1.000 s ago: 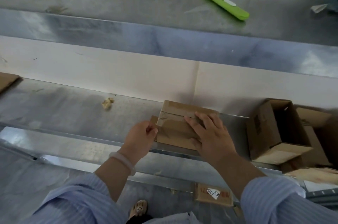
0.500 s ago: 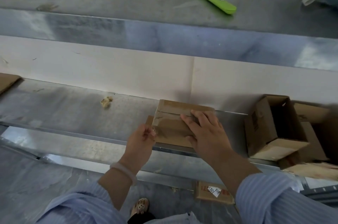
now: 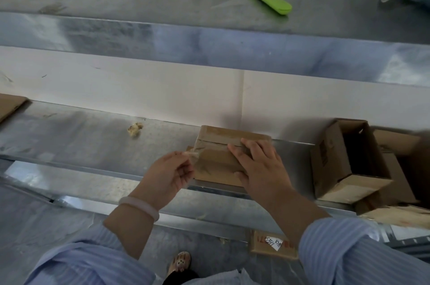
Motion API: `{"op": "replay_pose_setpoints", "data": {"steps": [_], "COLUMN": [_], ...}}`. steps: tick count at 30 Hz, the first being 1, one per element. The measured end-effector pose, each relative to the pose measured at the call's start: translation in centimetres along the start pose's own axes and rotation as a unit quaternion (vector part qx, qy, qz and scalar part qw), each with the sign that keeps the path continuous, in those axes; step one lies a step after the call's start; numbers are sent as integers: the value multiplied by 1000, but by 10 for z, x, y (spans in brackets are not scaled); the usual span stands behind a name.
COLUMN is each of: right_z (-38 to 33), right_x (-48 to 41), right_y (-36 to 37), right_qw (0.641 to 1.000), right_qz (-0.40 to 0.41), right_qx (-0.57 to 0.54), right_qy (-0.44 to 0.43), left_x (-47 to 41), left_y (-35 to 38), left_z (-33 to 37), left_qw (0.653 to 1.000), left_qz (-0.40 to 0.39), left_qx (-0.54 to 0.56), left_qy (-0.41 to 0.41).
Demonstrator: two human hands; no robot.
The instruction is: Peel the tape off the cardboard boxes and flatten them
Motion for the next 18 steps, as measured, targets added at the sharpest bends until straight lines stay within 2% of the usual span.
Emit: {"op": "replay_pose_setpoints", "data": {"steps": [2, 4, 5, 9, 13, 14, 17, 18], "right_z": [0, 0, 0, 0, 0, 0, 0, 1], "right_x": [-1, -1, -1, -1, -1, -1, -1, -2], "right_y": [0, 0, 0, 0, -1, -1, -1, -2], "right_qw": [1000, 1000, 1000, 1000, 1000, 1000, 1000, 1000], "right_qz": [2, 1, -1, -2, 0, 2, 13, 15], "right_qx": [-3, -7, -7, -7, -1, 1, 0, 0], "right_qy": [0, 2, 3, 3, -1, -2, -2, -3], "left_x": [-4, -6, -5, -4, -7, -8, -9, -10], "left_y": [-5, -6, -4, 7, 11, 13, 22, 23], "left_z": [9, 21, 26, 32, 41, 44, 54, 55], "left_qw": [984, 926, 903, 843, 831, 816, 731, 722], "left_qz": [43, 92, 100, 111, 82, 65, 31, 31], "left_qx": [-165, -341, -385, -476, -496, -523, -616, -621], "left_qy": [57, 133, 161, 226, 237, 239, 293, 305]}}
Point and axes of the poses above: each hand's wrist, its own x-axis away from the middle knuckle, its own y-axis out of the palm, z = x × y, the point moved 5 cm from there along -x, towards the middle knuckle
